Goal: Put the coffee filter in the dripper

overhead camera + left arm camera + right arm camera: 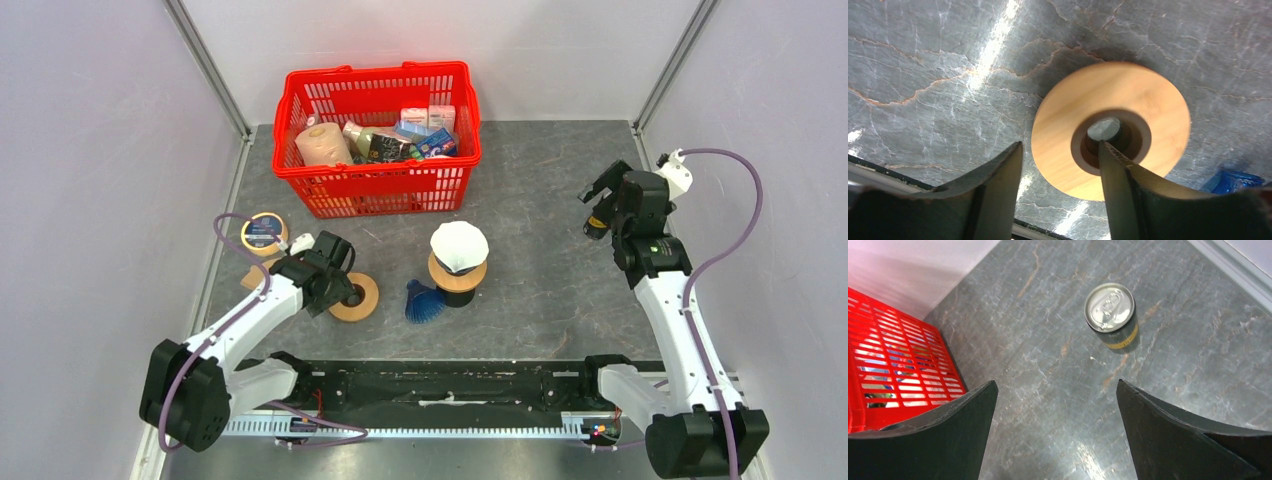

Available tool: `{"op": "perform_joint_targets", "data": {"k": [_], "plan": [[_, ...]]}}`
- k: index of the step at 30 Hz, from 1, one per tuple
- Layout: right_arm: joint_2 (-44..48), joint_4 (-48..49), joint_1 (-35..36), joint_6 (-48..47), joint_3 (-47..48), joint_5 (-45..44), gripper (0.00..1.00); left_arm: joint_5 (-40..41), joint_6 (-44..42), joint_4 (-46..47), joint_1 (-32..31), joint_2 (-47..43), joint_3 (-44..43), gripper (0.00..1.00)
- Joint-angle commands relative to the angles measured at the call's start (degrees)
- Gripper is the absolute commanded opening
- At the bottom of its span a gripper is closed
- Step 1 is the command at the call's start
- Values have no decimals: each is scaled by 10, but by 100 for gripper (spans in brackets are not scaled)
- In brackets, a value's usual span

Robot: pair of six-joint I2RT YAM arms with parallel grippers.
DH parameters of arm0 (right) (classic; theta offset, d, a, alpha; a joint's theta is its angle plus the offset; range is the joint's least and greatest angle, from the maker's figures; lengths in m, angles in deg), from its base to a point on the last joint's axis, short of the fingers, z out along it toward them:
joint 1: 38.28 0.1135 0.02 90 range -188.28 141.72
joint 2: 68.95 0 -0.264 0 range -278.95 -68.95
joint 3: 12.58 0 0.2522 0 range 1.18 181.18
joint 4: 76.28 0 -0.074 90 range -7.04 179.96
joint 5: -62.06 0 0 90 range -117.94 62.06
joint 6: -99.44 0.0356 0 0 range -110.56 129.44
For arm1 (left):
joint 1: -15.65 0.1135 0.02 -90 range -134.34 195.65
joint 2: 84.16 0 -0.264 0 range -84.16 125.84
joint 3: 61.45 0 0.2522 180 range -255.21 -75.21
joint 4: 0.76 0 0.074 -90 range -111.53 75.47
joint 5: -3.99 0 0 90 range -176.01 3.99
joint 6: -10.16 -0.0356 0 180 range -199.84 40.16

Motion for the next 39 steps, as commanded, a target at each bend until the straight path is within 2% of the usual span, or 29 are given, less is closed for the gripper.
{"op": "perform_joint_targets", "data": {"k": [1, 5, 8, 11, 19, 33, 39], "plan": [[19, -78, -2, 13, 36, -2, 97, 25, -20, 16, -3, -26, 3, 67], [40, -109, -1, -4, 48, -4, 97, 15, -31, 16, -2, -38, -5, 72], [65, -114, -1, -20, 46, -5, 97, 17, -38, 6, -3, -55, -24, 83], [83, -116, -1, -29, 42, -11, 97, 26, -40, -1, -2, -73, -38, 88], [89, -108, -2, -67, 31, -8, 97, 50, -32, -10, -2, -125, -36, 90], [54, -81, -1, -42, 23, 73, 97, 27, -33, 11, -2, -160, -9, 92], [56, -68, -2, -41, 8, 80, 97, 22, -30, 12, -2, -163, -7, 92]]}}
